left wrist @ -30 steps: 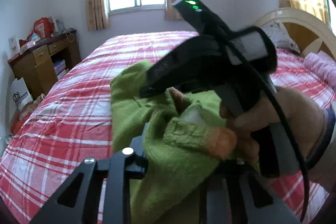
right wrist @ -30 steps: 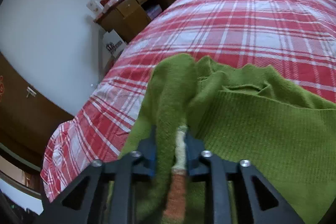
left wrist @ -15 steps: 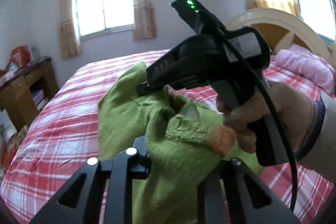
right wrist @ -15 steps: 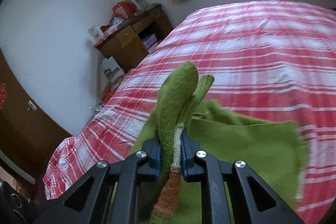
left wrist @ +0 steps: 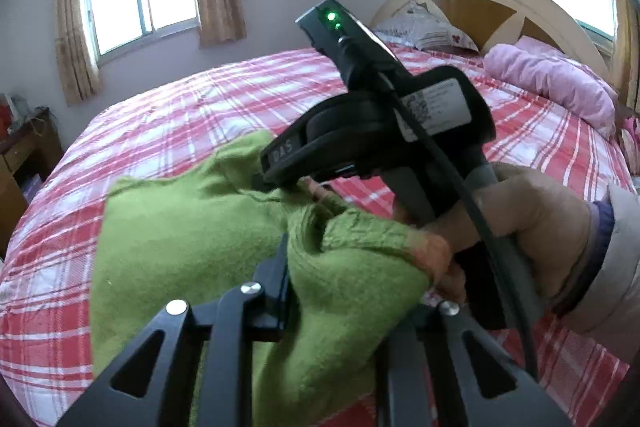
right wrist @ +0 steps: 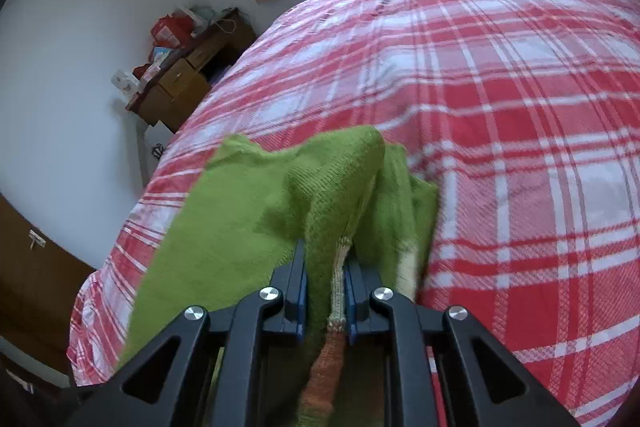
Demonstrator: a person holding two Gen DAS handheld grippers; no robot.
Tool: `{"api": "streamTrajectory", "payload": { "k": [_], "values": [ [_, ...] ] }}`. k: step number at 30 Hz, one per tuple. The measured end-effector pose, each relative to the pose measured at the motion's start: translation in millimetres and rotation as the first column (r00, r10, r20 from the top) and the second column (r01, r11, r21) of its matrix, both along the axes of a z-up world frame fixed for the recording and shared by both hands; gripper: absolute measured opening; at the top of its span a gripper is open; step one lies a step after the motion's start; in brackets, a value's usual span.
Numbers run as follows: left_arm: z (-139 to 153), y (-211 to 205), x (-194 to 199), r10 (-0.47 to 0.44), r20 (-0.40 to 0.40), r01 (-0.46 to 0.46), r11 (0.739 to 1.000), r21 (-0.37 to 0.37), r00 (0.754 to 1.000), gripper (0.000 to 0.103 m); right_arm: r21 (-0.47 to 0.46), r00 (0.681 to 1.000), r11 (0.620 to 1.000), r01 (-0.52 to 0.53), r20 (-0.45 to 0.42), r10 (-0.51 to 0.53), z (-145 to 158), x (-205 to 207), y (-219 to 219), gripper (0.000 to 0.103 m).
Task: Fold small clothes
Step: 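Fold the held sleeve along the side of the bundle with the right gripper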
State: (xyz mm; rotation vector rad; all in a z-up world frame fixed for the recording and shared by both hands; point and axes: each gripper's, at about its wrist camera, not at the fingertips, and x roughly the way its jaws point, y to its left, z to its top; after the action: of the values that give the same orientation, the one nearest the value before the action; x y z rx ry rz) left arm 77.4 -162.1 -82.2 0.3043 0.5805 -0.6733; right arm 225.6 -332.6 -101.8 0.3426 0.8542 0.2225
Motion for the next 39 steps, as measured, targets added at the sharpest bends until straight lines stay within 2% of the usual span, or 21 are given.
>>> {"api": "streamTrajectory", "payload": {
  "k": [3,5,7,9,11,13,16,18,20,21,23,26,27,30,32,33,35,36,39],
  "values": [
    [-2.3,-0.2,-4.9,-0.023,-0.003,0.023,0.999,0.028,1.000,0.021,0.043,1.000,0.999,0.018,0.000,-0.019,-4.9,-4.0,-7.4,0.014],
    [-0.4,8.5,-11.9,-0.043,-0.020,0.044,0.999,0.028,0.999,0.031,0.089,1.000,0.996,0.030,-0.001,-0.030,-8.1,-9.0,-13.9,0.017],
    [3.2,19.3,-23.0,-0.062,-0.031,0.063,0.998,0.008,0.998,0.053,0.126,0.999,0.991,0.040,-0.008,-0.039,-6.7,-20.3,-20.6,0.026],
    [5.7,40.7,-38.4,-0.051,-0.020,0.051,0.999,-0.015,0.998,0.068,0.110,0.997,0.991,0.071,-0.005,-0.071,0.9,-41.2,-26.2,0.033],
    [5.1,58.6,-47.7,-0.025,-0.018,0.024,0.999,-0.034,1.000,0.070,0.045,0.993,0.992,0.117,0.004,-0.118,10.2,-65.3,-28.2,0.039],
    [2.7,80.6,-52.0,0.019,-0.061,-0.023,0.998,-0.058,0.998,0.070,-0.011,0.989,0.990,0.144,0.025,-0.143,20.8,-89.8,-25.0,0.039],
    [3.9,109.3,-55.8,0.072,-0.100,-0.083,0.991,-0.106,0.992,0.070,0.013,0.990,0.992,0.127,0.057,-0.128,39.0,-120.9,-11.1,0.044],
    [9.1,121.5,-57.7,0.107,-0.107,-0.121,0.984,-0.132,0.988,0.072,0.030,0.990,0.994,0.105,0.096,-0.108,50.5,-134.2,1.8,0.067],
    [13.5,130.9,-58.4,0.162,-0.107,-0.176,0.975,-0.137,0.981,0.083,0.036,0.986,0.998,0.060,0.151,-0.065,61.3,-144.8,19.5,0.075],
    [15.1,136.0,-58.5,0.192,-0.105,-0.206,0.969,-0.136,0.976,0.085,0.031,0.985,0.999,0.029,0.167,-0.034,64.5,-145.8,28.2,0.075],
    [14.5,141.3,-57.5,0.228,-0.111,-0.241,0.962,-0.129,0.967,0.085,-0.011,0.985,1.000,-0.002,0.172,0.004,61.7,-147.5,47.3,0.074],
    [11.2,151.1,-55.5,0.287,-0.132,-0.302,0.946,-0.114,0.949,0.085,-0.120,0.992,0.992,-0.024,0.118,0.038,41.2,-148.7,75.9,0.070],
    [10.3,155.7,-56.1,0.301,-0.139,-0.317,0.942,-0.109,0.943,0.085,-0.145,0.994,0.989,-0.027,0.097,0.041,33.1,-147.8,82.1,0.067],
    [9.9,162.7,-54.1,0.332,-0.143,-0.348,0.932,-0.102,0.932,0.085,-0.231,0.999,0.973,0.014,0.054,-0.002,14.7,-143.5,88.2,0.064],
    [11.0,167.5,-55.3,0.346,-0.142,-0.361,0.927,-0.104,0.927,0.085,-0.271,1.000,0.963,0.016,0.019,-0.011,4.2,-140.0,90.1,0.051],
    [11.2,168.6,-54.5,0.351,-0.144,-0.367,0.924,-0.105,0.925,0.085,-0.283,1.000,0.959,0.014,0.005,-0.013,0.5,-138.6,90.0,0.038],
    [10.9,171.9,-53.8,0.363,-0.153,-0.380,0.919,-0.102,0.919,0.085,-0.302,1.000,0.953,0.009,-0.009,-0.012,-2.4,-139.3,90.9,0.030],
    [9.8,173.6,-52.6,0.369,-0.162,-0.387,0.917,-0.099,0.915,0.085,-0.310,1.000,0.951,0.003,-0.010,-0.006,-1.4,-140.7,92.9,0.023],
    [7.8,177.7,-51.0,0.381,-0.186,-0.403,0.910,-0.097,0.906,0.085,-0.342,1.000,0.940,0.003,-0.002,-0.004,3.1,-145.3,98.9,0.014]
  ]
}}
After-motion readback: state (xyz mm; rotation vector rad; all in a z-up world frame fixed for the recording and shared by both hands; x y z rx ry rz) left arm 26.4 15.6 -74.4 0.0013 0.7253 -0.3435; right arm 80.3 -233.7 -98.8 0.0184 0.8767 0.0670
